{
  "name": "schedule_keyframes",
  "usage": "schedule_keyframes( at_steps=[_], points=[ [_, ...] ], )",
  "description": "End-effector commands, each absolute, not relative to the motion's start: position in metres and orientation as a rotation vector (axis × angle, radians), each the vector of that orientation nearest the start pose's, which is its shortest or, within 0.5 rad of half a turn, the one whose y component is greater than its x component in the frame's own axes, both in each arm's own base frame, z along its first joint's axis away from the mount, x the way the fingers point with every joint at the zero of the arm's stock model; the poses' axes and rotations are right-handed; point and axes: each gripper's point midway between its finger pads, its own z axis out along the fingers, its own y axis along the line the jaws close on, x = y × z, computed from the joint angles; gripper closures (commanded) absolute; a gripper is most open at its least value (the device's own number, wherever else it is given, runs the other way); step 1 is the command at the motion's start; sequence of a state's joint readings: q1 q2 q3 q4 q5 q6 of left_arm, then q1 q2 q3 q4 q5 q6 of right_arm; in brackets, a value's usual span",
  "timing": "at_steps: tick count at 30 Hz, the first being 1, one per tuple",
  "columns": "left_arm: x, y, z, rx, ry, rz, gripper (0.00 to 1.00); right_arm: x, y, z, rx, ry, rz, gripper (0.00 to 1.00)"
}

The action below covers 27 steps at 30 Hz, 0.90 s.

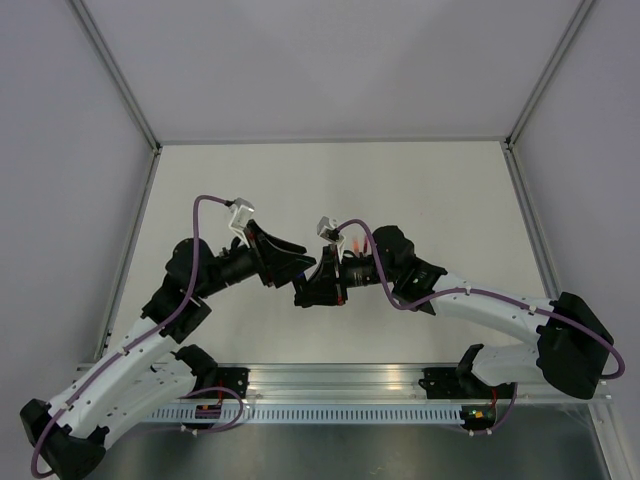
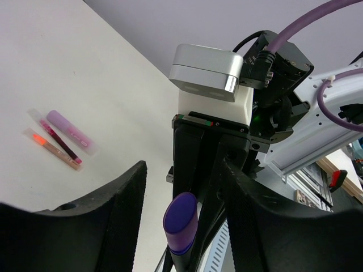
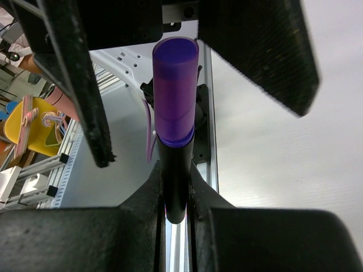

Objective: Insert the pens into the pen caps

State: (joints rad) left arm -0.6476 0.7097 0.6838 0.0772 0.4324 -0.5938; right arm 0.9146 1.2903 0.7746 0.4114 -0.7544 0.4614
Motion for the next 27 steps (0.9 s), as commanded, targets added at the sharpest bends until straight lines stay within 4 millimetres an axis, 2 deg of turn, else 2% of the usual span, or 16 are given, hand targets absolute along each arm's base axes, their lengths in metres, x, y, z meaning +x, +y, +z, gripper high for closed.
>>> schedule_keyframes(
  at_steps=[1, 5, 8, 9, 10, 11, 12, 14, 16, 18, 19, 21, 22, 23, 25, 27],
  points=[
    [0.165, -0.254, 0.341, 0.494, 1.534, -1.325, 0.41, 0.118, 0.381, 0.257, -1.072, 1.546, 1.63, 1.0],
    [0.161, -0.256, 0.333, 0.513, 1.547, -1.349, 0.51, 0.118, 0.379, 0.26, -1.065, 1.538, 1.622, 1.0],
    [0.158, -0.258, 0.321, 0.526, 1.57, -1.369, 0.71, 0.121, 0.378, 0.261, -1.05, 1.539, 1.596, 1.0],
    [0.155, -0.259, 0.313, 0.54, 1.586, -1.386, 0.87, 0.123, 0.378, 0.261, -1.044, 1.541, 1.585, 1.0],
    [0.153, -0.261, 0.309, 0.551, 1.594, -1.398, 0.95, 0.124, 0.377, 0.263, -1.036, 1.537, 1.573, 1.0],
    [0.152, -0.263, 0.307, 0.555, 1.599, -1.412, 0.98, 0.128, 0.377, 0.261, -1.016, 1.552, 1.552, 1.0],
    [0.147, -0.264, 0.297, 0.576, 1.617, -1.44, 0.98, 0.131, 0.377, 0.262, -1.005, 1.555, 1.537, 1.0],
    [0.144, -0.267, 0.296, 0.587, 1.586, -1.487, 0.98, 0.143, 0.377, 0.267, -0.943, 1.563, 1.484, 1.0],
    [0.136, -0.27, 0.284, 0.628, 1.605, -1.524, 0.98, 0.149, 0.376, 0.281, -0.911, 1.542, 1.464, 1.0],
    [0.131, -0.273, 0.276, 0.672, 1.607, -1.55, 0.98, 0.154, 0.374, 0.286, -0.9, 1.563, 1.427, 1.0],
    [0.129, -0.273, 0.274, 0.684, 1.602, -1.558, 0.98, 0.157, 0.371, 0.3, -0.908, 1.519, 1.403, 1.0],
    [0.126, -0.274, 0.268, 0.709, 1.59, -1.575, 0.98, 0.165, 0.364, 0.311, -0.903, 1.506, 1.375, 1.0],
    [0.124, -0.274, 0.268, 0.715, 1.581, -1.591, 0.98, 0.167, 0.36, 0.327, -0.892, 1.462, 1.389, 1.0],
    [0.12, -0.274, 0.262, 0.727, 1.58, -1.61, 0.98, 0.167, 0.357, 0.335, -0.887, 1.439, 1.409, 1.0],
    [0.117, -0.275, 0.269, 0.733, 1.529, -1.647, 0.98, 0.168, 0.349, 0.355, -0.88, 1.395, 1.455, 1.0],
    [0.111, -0.275, 0.266, 0.749, 1.526, -1.689, 0.98, 0.168, 0.346, 0.371, -0.887, 1.355, 1.452, 1.0]
  ],
)
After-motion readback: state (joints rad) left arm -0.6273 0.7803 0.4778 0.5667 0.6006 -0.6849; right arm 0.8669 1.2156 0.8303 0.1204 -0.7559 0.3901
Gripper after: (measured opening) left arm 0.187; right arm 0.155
